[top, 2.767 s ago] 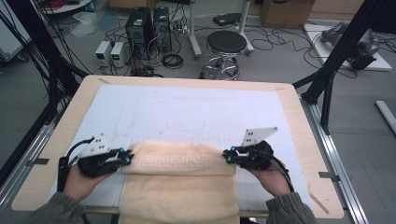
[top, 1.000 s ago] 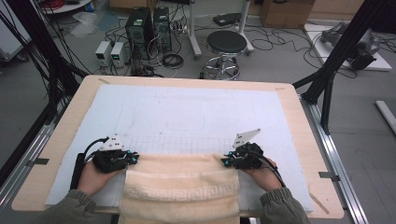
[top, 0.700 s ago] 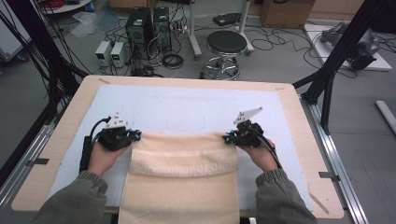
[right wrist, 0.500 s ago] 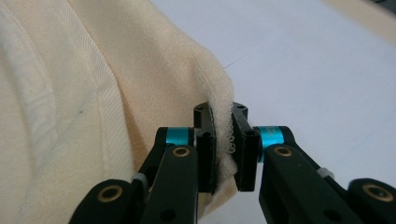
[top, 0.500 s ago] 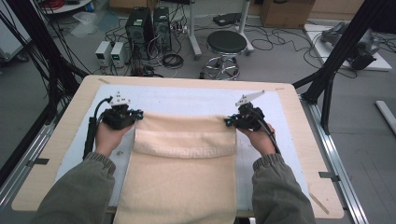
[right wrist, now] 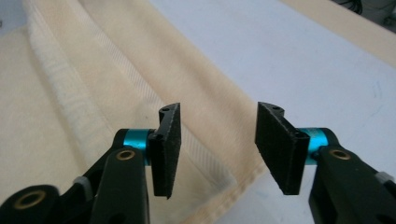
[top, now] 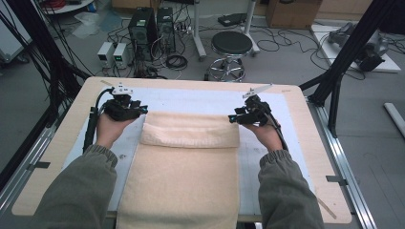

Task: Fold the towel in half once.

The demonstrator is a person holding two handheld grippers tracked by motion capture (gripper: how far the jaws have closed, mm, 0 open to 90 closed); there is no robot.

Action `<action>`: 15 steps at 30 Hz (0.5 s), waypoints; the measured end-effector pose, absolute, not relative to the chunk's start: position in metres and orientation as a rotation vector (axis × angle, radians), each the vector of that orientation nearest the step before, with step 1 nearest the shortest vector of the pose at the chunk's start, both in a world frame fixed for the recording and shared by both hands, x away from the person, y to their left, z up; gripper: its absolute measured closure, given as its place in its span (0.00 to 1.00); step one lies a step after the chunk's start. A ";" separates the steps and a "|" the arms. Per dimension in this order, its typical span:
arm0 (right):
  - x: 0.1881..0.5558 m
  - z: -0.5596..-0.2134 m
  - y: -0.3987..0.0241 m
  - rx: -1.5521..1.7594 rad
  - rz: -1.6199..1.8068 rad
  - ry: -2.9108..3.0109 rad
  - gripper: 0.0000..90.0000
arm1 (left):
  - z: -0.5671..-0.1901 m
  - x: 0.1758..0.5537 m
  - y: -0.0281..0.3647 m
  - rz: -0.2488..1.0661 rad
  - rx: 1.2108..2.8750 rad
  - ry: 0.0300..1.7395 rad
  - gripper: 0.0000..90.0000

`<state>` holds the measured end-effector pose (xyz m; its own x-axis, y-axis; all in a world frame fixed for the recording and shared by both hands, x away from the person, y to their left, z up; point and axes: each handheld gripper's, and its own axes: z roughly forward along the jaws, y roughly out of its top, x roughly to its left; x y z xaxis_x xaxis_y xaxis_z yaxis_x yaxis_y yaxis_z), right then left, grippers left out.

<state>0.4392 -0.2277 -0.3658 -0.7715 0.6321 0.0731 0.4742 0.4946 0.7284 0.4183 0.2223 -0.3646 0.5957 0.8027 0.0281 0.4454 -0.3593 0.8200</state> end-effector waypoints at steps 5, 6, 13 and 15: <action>0.422 -0.374 -0.229 0.931 1.145 2.535 0.51 | -0.379 0.406 0.220 0.492 2.024 0.940 0.59; 0.420 -0.376 -0.229 0.928 1.139 2.539 0.50 | -0.382 0.406 0.217 0.458 2.049 0.938 0.57; 0.409 -0.393 -0.224 0.898 1.100 2.598 0.49 | -0.395 0.406 0.199 0.385 2.183 0.898 0.51; 0.407 -0.399 -0.225 0.910 1.096 2.612 0.49 | -0.399 0.406 0.197 0.369 2.212 0.893 0.52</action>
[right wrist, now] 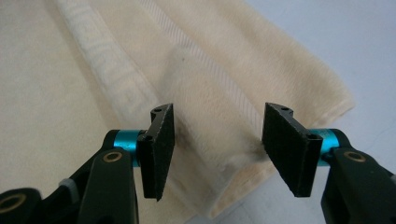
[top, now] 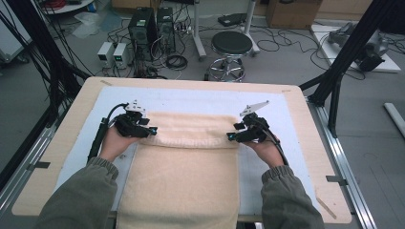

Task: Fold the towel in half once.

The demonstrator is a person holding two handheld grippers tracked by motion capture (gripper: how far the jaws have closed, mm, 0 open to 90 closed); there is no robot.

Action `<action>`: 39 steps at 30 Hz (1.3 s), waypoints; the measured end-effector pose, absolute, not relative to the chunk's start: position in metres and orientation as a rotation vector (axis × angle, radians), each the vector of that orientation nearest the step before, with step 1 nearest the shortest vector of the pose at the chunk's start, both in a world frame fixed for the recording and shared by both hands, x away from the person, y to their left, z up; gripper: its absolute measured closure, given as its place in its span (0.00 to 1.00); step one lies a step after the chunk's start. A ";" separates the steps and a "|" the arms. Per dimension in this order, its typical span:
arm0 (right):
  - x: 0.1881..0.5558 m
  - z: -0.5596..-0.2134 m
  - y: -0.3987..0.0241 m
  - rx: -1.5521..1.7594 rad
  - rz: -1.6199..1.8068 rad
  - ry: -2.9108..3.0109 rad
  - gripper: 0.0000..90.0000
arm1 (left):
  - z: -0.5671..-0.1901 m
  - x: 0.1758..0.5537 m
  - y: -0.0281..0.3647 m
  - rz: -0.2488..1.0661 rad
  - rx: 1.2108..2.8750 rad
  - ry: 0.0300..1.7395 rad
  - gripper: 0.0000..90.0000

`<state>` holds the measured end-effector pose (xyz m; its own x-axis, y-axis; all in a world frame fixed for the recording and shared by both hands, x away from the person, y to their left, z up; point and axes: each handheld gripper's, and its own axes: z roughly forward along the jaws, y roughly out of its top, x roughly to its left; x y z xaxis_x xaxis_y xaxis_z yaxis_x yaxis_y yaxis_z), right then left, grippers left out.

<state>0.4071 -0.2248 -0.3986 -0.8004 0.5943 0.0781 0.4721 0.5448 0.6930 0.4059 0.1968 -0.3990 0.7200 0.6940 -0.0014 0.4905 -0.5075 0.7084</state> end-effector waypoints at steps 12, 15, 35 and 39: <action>0.396 -0.408 -0.221 0.822 1.100 2.703 0.82 | -0.418 0.390 0.205 0.341 2.204 0.890 0.79; 0.392 -0.403 -0.216 0.776 1.105 2.700 0.87 | -0.417 0.387 0.204 0.366 2.205 0.864 0.86; 0.328 -0.355 -0.213 0.554 1.265 2.644 0.90 | -0.376 0.300 0.238 0.507 2.026 0.716 0.90; 0.295 -0.359 -0.215 0.479 1.292 2.680 0.89 | -0.381 0.258 0.247 0.451 2.039 0.640 0.89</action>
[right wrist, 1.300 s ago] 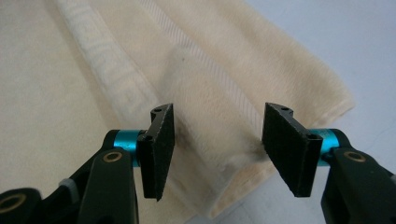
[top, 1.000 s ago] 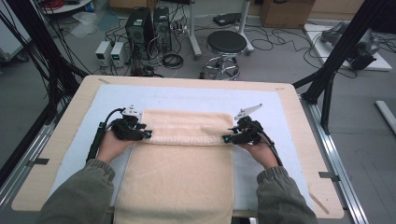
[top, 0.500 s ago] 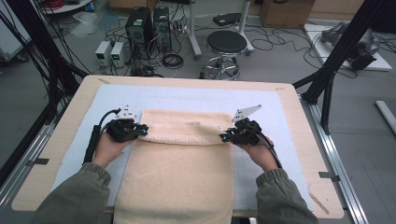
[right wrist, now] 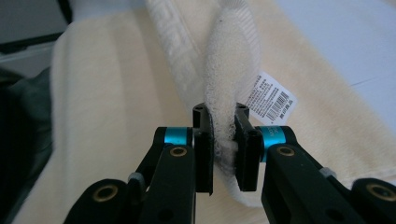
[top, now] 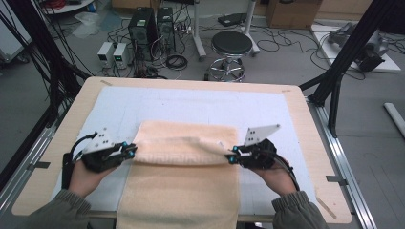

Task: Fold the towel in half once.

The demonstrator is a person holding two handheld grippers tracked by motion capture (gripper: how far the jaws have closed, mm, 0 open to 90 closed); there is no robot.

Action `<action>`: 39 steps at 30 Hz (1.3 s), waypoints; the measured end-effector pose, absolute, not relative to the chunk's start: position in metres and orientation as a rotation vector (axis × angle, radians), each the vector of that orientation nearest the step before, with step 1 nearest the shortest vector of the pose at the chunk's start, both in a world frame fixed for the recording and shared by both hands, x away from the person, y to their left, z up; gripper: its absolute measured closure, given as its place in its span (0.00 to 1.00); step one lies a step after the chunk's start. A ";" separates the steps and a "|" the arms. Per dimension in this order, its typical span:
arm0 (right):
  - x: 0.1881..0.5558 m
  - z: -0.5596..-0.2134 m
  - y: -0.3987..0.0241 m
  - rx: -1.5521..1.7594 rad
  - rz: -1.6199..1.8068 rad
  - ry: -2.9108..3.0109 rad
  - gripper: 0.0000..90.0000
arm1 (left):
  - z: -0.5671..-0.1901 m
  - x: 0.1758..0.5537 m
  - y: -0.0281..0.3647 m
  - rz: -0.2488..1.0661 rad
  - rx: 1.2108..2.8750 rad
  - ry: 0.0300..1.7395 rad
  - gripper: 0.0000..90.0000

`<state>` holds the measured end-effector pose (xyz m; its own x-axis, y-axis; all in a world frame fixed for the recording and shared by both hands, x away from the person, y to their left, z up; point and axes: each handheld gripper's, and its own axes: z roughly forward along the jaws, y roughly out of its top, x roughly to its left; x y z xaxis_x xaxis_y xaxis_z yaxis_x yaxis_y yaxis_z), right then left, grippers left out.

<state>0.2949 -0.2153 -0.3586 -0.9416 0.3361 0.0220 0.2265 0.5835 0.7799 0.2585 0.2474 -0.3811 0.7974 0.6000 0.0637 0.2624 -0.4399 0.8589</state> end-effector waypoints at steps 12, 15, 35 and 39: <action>0.274 -0.371 -0.223 0.532 1.377 2.673 0.66 | -0.395 0.254 0.253 0.399 2.071 0.685 0.58; 0.283 -0.380 -0.215 0.536 1.312 2.710 0.63 | -0.405 0.262 0.245 0.355 2.085 0.696 0.54; 0.277 -0.401 -0.204 0.449 1.281 2.840 0.93 | -0.409 0.239 0.226 0.275 2.149 0.525 0.95; 0.257 -0.384 -0.211 0.382 1.428 2.802 0.83 | -0.395 0.219 0.226 0.276 2.117 0.449 0.91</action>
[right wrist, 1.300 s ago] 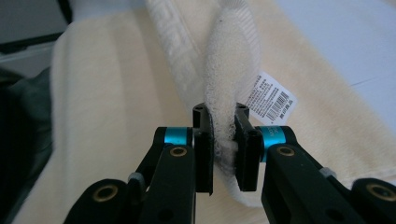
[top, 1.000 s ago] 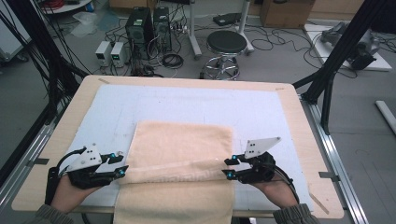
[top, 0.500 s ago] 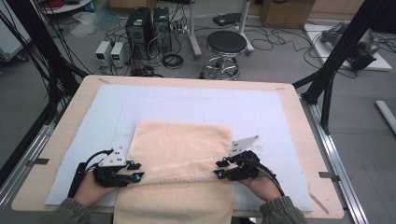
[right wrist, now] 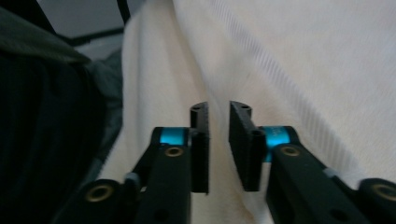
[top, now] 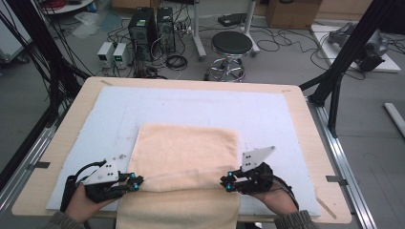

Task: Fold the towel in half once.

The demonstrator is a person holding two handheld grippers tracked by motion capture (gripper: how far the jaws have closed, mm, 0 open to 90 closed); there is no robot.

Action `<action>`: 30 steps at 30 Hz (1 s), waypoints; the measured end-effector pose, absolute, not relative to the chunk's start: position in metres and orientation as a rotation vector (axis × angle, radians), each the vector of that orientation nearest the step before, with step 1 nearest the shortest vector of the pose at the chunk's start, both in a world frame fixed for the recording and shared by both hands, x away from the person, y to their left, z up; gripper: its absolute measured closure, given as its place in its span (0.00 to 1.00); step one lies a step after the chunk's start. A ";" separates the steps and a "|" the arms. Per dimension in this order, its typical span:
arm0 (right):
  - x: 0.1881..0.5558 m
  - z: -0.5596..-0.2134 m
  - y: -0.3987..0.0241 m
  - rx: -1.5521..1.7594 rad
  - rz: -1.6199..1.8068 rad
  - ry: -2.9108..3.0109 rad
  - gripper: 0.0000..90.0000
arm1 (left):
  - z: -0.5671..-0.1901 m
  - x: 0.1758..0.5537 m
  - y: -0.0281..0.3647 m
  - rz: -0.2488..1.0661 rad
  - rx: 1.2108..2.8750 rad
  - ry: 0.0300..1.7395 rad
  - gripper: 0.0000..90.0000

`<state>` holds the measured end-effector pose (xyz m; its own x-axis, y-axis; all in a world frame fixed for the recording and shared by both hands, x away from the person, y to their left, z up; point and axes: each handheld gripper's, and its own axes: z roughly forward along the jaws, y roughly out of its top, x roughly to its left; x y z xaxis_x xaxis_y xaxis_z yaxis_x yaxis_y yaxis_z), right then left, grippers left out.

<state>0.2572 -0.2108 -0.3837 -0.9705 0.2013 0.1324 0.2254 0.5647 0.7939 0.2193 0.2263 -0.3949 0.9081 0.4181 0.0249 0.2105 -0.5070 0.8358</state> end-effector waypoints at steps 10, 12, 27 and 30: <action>0.287 -0.399 -0.201 -0.545 -1.341 -2.842 0.73 | -0.413 0.245 0.231 0.336 2.139 0.573 0.73; 0.291 -0.406 -0.197 -0.543 -1.305 -2.847 0.72 | -0.417 0.249 0.233 0.339 2.151 0.593 0.71; 0.345 -0.396 -0.206 -0.800 -1.299 -2.967 0.49 | -0.402 0.320 0.229 0.446 2.075 0.791 0.58; 0.364 -0.393 -0.207 -0.845 -1.297 -3.005 0.45 | -0.402 0.343 0.227 0.501 2.068 0.859 0.54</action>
